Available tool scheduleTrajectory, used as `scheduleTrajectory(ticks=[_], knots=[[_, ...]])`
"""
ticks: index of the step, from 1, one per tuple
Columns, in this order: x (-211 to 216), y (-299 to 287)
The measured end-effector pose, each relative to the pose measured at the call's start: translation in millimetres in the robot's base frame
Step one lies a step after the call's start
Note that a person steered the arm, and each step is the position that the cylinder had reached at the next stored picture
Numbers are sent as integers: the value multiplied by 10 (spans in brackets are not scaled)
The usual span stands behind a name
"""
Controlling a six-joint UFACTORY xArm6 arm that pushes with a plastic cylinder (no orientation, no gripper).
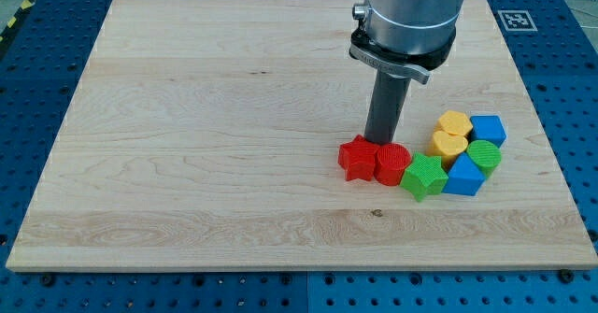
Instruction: Separate the green star from the red blocks
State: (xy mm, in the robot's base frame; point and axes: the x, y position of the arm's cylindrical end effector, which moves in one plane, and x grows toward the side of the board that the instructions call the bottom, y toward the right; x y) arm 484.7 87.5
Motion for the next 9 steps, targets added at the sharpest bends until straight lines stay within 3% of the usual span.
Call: scheduleTrajectory(ticks=[2, 4, 7, 9], knots=[[-113, 48], [234, 637], [397, 573], [397, 173]])
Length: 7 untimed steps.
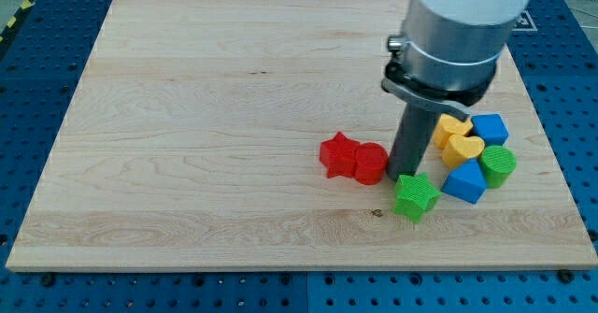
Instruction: Separate the green star from the red blocks
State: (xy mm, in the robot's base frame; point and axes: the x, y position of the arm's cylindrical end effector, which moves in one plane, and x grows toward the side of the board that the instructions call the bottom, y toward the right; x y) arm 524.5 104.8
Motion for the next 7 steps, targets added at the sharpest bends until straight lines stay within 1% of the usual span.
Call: scheduleTrajectory(ticks=[2, 3, 6, 7], knots=[[0, -113], [-70, -258], [-604, -325], [-560, -222]])
